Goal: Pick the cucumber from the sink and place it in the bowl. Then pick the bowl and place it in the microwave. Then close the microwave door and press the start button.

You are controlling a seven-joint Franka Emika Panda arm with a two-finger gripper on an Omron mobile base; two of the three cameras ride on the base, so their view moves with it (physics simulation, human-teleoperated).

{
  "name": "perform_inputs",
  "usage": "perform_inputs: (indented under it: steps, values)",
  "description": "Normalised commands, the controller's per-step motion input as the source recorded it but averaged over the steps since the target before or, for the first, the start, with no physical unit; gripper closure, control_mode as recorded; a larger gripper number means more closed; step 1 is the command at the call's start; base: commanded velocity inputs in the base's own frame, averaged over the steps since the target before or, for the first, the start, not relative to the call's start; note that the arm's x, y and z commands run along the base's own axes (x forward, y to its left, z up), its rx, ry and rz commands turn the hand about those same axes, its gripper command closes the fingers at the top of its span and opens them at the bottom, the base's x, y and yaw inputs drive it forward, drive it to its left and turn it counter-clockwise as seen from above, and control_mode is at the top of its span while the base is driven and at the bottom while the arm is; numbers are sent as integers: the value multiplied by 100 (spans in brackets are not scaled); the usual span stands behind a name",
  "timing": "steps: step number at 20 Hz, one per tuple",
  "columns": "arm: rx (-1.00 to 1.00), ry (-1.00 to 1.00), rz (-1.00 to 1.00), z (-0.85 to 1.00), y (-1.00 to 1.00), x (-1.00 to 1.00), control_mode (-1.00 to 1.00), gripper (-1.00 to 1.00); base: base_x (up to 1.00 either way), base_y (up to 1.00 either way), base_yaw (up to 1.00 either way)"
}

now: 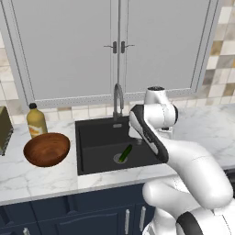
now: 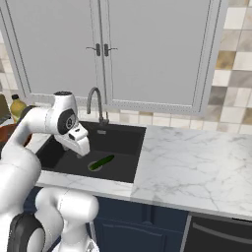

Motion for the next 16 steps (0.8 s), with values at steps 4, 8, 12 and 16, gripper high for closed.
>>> perform_inputs:
  steps: [4, 8, 12, 16]
  values:
    - [22, 15, -7, -55, -9, 86, -100, -100, 0, 0, 0]
    - [3, 7, -5, -89, 4, 59, -100, -100, 0, 0, 0]
    - [0, 3, 0, -79, 4, 68, -100, -100, 0, 0, 0]
    - [0, 3, 0, -61, 16, 83, -100, -100, 0, 0, 0]
